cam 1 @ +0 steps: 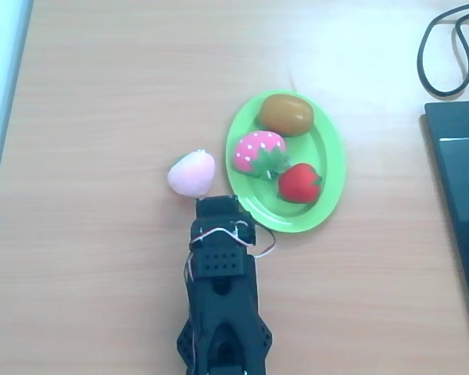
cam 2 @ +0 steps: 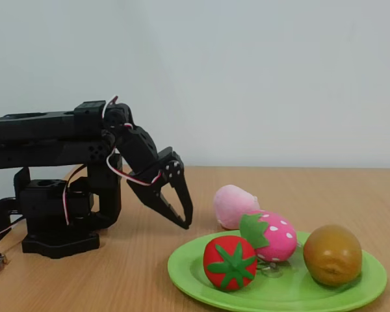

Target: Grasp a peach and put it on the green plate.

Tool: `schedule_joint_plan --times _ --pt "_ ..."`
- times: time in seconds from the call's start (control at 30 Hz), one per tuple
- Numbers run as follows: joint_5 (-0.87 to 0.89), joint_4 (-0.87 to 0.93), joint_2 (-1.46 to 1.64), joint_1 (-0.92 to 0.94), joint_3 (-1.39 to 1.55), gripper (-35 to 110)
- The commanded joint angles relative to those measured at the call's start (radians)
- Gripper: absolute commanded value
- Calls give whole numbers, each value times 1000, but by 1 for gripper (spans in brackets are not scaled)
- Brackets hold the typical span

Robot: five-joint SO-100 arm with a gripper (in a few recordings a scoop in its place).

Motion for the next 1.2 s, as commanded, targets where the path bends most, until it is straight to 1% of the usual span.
schedule_joint_plan --times 0.0,0.07,0.3,0.4,0.53,0.6,0.77,0.87,1.17 --pt "-41 -31 -9 0 -48 -8" --pt "-81 -58 -23 2 -57 -8" --pt "-92 -58 -117 5 -152 -8" --pt "-144 -63 -179 -11 -201 -8" --pt "-144 -77 -250 -32 -245 -8" --pt "-133 -72 -276 -40 -268 -5" --pt "-129 -72 -310 -43 -290 10" --pt "-129 -72 -308 -43 -296 16" --pt "-130 -77 -319 -48 -322 26"
